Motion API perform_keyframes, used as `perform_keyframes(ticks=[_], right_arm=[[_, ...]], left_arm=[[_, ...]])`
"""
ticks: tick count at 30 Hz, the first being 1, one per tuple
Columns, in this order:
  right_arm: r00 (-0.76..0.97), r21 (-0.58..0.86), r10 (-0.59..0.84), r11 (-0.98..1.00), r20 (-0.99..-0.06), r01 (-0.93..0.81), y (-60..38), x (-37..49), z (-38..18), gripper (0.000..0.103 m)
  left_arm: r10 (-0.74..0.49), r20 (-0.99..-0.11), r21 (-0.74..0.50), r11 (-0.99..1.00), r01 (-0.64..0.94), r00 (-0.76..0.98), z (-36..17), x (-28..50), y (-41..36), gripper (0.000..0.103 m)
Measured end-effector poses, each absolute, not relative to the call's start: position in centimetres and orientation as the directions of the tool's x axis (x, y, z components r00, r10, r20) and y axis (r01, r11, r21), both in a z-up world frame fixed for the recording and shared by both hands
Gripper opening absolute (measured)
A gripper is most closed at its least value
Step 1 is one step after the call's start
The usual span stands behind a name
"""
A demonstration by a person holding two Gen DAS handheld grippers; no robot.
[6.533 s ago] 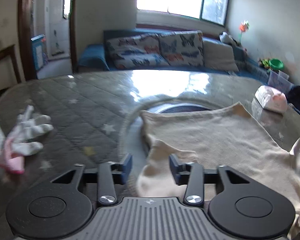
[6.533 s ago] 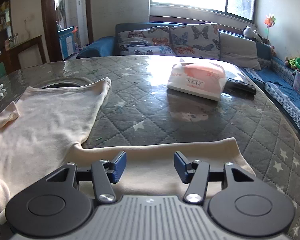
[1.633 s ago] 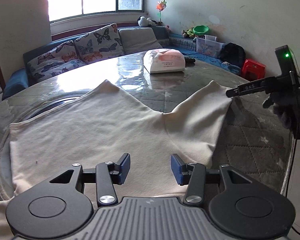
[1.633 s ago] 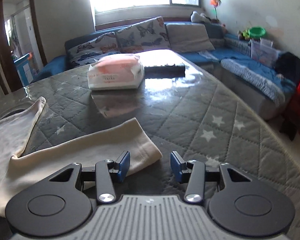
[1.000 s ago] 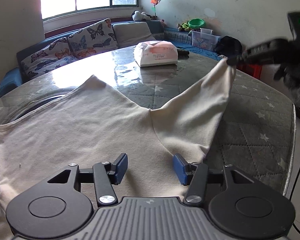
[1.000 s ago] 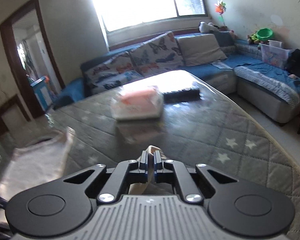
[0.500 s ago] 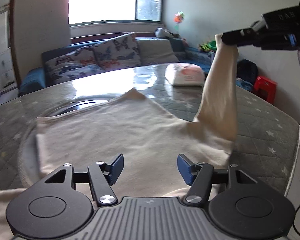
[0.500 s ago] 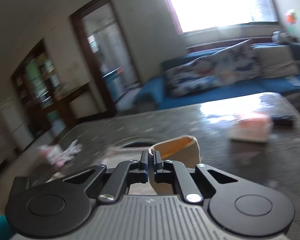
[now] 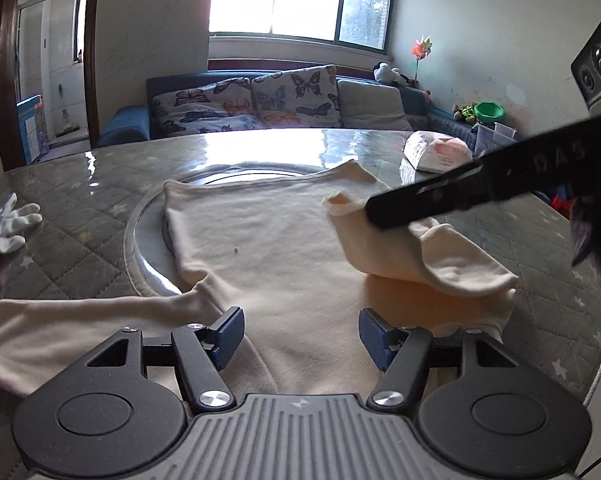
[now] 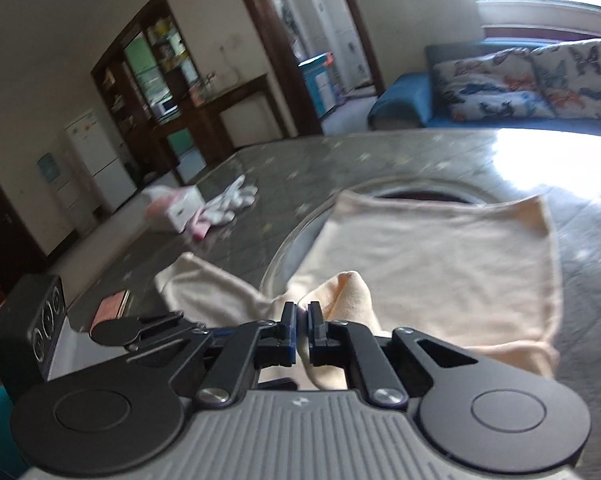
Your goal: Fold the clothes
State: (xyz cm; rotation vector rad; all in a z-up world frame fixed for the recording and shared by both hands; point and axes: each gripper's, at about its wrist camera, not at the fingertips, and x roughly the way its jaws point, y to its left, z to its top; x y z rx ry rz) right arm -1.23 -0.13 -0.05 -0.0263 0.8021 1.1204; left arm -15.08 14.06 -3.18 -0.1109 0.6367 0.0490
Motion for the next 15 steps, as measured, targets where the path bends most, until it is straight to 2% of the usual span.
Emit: perform_keyframes(ticks=[5,8,15], right_arm=[[0.185,0.361,0.799,0.448,-0.573,-0.818,-0.7,-1.7,0.0,0.019],[0.231,0.304,0.781,0.471,-0.58,-0.829,-2.7,-1.6,0.5,0.02],[0.361,0.187,0.651,0.616,-0.667,-0.765,-9.5,-0.1,-2.0,0.021]], left_arm=[[0.019,-0.6,-0.091,0.992,-0.091,0.8,-3.1,-15.2,14.4,0.067],[0.026,-0.59,-0.096,0.99,-0.102,0.807,-2.7,-15.5,14.7,0.067],[-0.016,-0.541,-0.106,0.993,-0.049,0.841,-1.2,-15.3,13.8,0.065]])
